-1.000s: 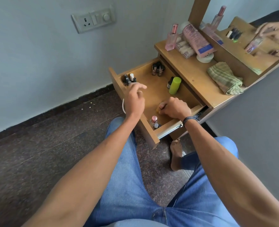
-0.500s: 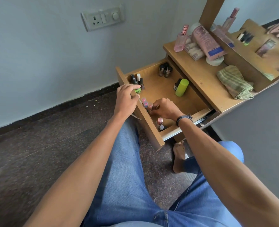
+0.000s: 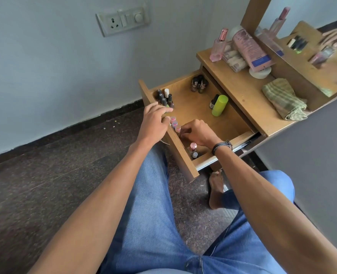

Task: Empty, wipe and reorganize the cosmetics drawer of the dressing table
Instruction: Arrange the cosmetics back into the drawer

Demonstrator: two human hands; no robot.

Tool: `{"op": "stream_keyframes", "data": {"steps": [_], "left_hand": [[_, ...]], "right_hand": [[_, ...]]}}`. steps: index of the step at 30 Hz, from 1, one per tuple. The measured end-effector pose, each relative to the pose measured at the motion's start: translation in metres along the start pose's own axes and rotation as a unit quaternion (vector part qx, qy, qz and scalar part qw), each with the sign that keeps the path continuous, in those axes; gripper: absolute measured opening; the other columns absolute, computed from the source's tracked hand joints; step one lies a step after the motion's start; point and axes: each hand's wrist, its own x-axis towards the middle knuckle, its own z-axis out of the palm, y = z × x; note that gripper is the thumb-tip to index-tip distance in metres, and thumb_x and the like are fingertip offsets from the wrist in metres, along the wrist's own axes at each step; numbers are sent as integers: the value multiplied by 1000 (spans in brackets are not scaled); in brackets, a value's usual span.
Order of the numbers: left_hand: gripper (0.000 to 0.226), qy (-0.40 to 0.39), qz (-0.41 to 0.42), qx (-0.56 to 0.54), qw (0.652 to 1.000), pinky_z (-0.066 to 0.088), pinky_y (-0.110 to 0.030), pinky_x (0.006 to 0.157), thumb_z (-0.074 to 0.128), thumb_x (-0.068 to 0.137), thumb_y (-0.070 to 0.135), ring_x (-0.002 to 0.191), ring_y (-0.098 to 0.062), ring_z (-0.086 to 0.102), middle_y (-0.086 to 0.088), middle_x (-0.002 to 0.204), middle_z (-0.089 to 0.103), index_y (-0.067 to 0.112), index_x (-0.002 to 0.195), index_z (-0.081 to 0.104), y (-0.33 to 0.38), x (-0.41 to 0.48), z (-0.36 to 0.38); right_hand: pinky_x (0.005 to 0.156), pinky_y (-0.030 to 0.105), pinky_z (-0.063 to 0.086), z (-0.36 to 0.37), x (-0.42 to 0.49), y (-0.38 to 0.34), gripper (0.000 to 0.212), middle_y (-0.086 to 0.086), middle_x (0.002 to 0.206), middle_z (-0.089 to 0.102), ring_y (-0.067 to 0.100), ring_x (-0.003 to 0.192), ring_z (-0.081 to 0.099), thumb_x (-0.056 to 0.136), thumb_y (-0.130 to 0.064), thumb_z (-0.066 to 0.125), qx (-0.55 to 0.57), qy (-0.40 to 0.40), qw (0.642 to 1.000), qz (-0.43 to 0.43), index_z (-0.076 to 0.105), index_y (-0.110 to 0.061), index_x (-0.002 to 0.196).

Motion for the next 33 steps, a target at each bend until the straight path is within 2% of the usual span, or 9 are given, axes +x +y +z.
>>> {"op": "stream_keyframes", "data": {"steps": [5,7,11,15,19,22,26,29,33], "left_hand": [[33,3,5,0,1000,25,-29,114,56,96,9,140,-17,28,-1,134,61,15,128,67,1,0,1],[33,8,6,7,1000,26,-30,114,58,96,9,139,-17,29,0,133,61,15,127,67,1,1,2],[34,14,10,25,1000,24,-29,113,62,95,9,136,-20,33,0,131,62,16,127,68,14,12,0],[32,13,23,23,999,28,-36,114,63,93,11,132,-24,40,0,131,63,18,124,69,36,39,-3],[37,1,15,-16,1000,35,-24,104,65,94,13,126,-14,47,4,133,61,19,130,65,63,70,0],[45,0,-7,-60,998,39,-21,99,68,92,10,118,-9,52,1,132,61,16,136,61,83,99,7],[59,-7,-56,-125,991,41,-26,103,69,91,9,130,-16,50,-1,142,53,14,146,48,100,137,20],[72,-10,-73,-167,983,41,-30,109,72,89,8,133,-17,48,-3,150,46,13,153,38,114,165,29],[82,-36,-87,-188,978,38,-40,114,78,87,19,138,-22,44,-4,156,40,14,154,31,131,197,42]], "right_hand": [[75,26,48,-3,-1,0,15,-6,100,76,17,91,67,91,-19,71,-1,20,1000,5,80,-24,103],[78,28,53,-4,0,2,18,-3,103,76,17,92,68,92,-20,70,3,44,999,22,78,-22,109],[83,40,59,-19,-4,5,17,-2,94,77,17,87,71,93,-24,69,25,148,988,44,77,-21,108],[80,32,59,-58,-8,6,15,-2,99,77,15,86,71,94,-19,66,38,265,963,24,78,-18,103],[76,27,57,-100,-1,18,18,-2,95,77,11,79,71,95,-22,62,53,366,928,52,78,-20,103],[80,33,51,-122,8,38,21,4,100,74,24,91,67,91,-21,60,40,445,889,97,76,-15,101],[93,48,44,-140,17,65,31,18,113,61,41,106,53,83,-21,57,-66,511,844,147,68,-7,109],[93,49,42,-147,21,76,46,16,128,54,40,114,49,82,-26,58,-78,504,842,174,60,-10,125],[105,50,38,-153,30,84,54,13,142,48,35,132,41,90,-37,58,-75,492,845,195,52,-12,137]]}}
